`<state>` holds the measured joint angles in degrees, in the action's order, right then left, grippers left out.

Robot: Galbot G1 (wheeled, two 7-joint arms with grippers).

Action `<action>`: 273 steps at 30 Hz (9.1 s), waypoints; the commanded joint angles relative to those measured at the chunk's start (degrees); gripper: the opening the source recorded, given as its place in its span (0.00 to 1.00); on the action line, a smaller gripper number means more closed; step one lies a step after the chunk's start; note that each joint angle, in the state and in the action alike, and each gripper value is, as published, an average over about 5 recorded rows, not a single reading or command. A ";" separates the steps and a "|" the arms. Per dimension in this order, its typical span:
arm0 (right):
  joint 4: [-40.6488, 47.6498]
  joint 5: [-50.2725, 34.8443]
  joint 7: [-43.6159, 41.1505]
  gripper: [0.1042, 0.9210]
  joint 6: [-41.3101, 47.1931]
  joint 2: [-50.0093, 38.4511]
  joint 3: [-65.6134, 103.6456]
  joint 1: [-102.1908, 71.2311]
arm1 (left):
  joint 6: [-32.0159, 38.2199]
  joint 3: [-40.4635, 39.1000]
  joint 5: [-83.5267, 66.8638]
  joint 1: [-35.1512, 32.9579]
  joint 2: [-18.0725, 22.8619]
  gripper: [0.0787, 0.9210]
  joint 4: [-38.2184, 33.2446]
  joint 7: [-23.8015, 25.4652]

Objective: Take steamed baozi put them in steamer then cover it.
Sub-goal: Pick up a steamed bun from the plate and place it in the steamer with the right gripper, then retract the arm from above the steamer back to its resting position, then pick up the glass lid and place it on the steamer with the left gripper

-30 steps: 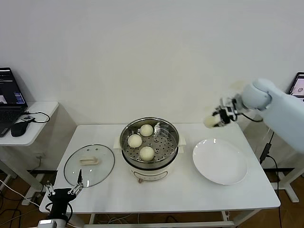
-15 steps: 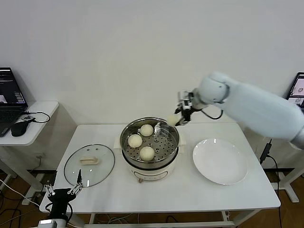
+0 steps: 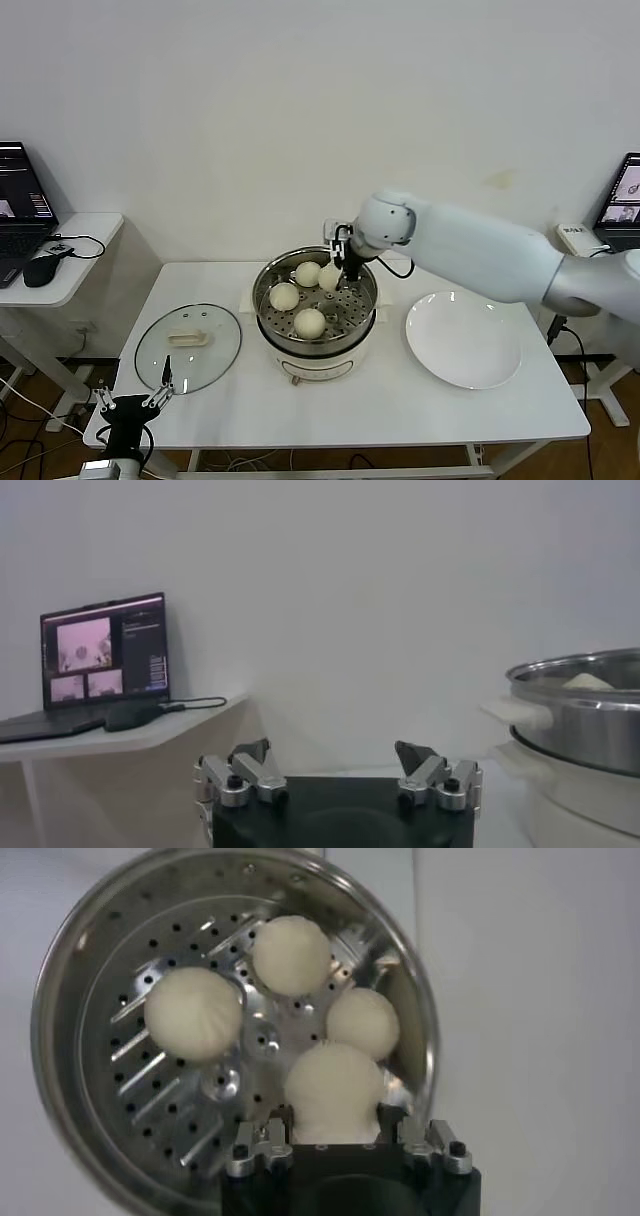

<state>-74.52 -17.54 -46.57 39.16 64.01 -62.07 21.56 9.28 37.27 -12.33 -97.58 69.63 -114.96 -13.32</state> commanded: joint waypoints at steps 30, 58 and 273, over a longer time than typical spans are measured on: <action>-17.30 -5.15 15.48 0.88 1.52 -14.91 10.05 -3.77 | 0.03 0.20 -0.25 0.43 -0.16 0.88 0.37 -0.01; -33.09 8.20 35.78 0.88 -54.24 6.53 107.91 -106.30 | -4.56 1.03 41.11 6.81 -0.63 0.88 9.31 -3.92; -20.00 39.14 48.22 0.88 -52.79 26.41 103.20 -106.78 | -39.95 -39.66 94.98 50.27 13.72 0.19 16.56 32.14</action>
<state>-94.49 21.55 1.69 -13.61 90.42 41.16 -85.20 -30.80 -2.55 83.16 -45.81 83.88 -94.21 19.00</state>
